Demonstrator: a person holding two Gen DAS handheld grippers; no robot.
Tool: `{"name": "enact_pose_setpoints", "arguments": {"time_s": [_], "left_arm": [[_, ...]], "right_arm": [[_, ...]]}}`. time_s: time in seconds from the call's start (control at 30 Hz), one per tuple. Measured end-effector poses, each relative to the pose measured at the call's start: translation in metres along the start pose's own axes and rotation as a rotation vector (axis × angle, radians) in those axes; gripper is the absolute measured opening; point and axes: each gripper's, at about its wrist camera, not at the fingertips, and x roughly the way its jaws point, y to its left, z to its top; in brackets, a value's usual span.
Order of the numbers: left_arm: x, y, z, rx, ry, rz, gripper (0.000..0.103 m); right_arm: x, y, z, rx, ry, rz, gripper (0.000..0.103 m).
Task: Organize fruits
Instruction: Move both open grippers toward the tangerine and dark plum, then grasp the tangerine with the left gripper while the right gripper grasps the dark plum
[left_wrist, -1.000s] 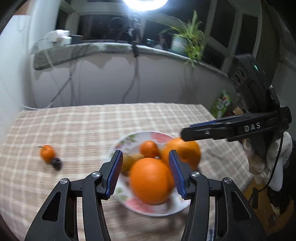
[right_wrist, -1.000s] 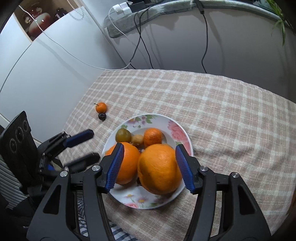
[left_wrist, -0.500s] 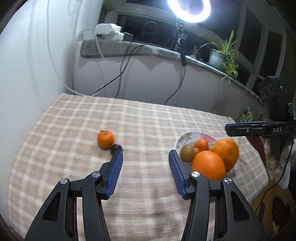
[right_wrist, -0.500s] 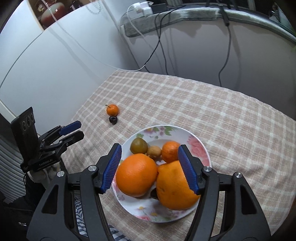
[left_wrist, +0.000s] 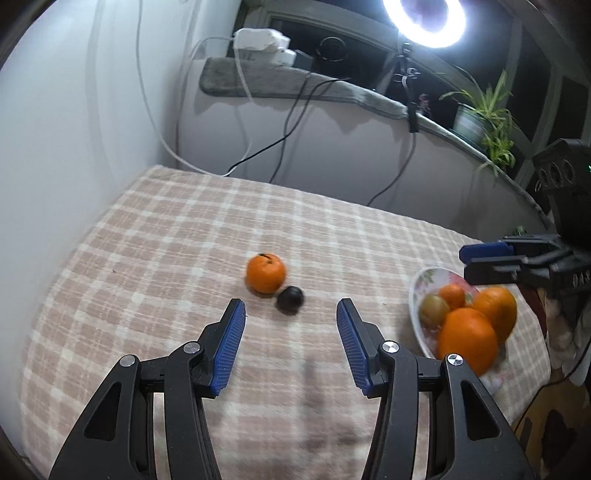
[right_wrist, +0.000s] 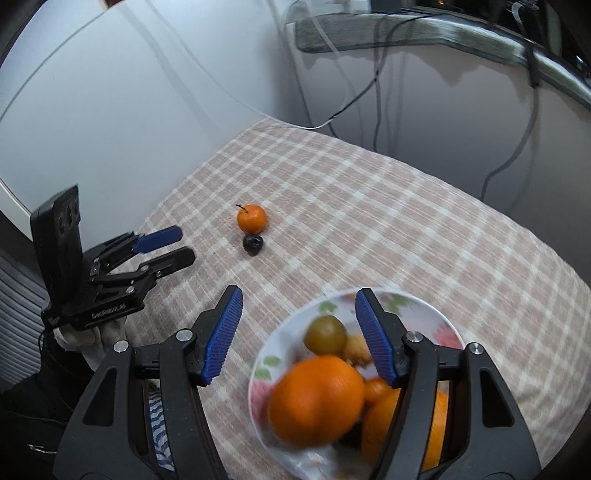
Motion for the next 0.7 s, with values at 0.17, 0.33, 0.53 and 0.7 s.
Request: {"name": "enact_pose_setpoints", "arguments": {"time_s": [0.17,0.33,0.53,0.7], "left_arm": [[0.017,0.019,0.012,-0.046,0.030,-0.020,0.050],[0.035,0.027,0.021,-0.069,0.064,-0.054,0.047],[0.054,0.028,0.029,-0.065,0.096,-0.075,0.046],[0.067,0.028,0.031,-0.060,0.124,-0.087,0.043]], "right_arm": [[0.029,0.022,0.017,-0.071,0.052,0.019,0.066],[0.055,0.042,0.029,-0.142,0.105,0.017,0.066],[0.080,0.060,0.033,-0.220,0.157,-0.007,0.058],[0.098,0.062,0.037,-0.227,0.187,-0.016,0.057]]}}
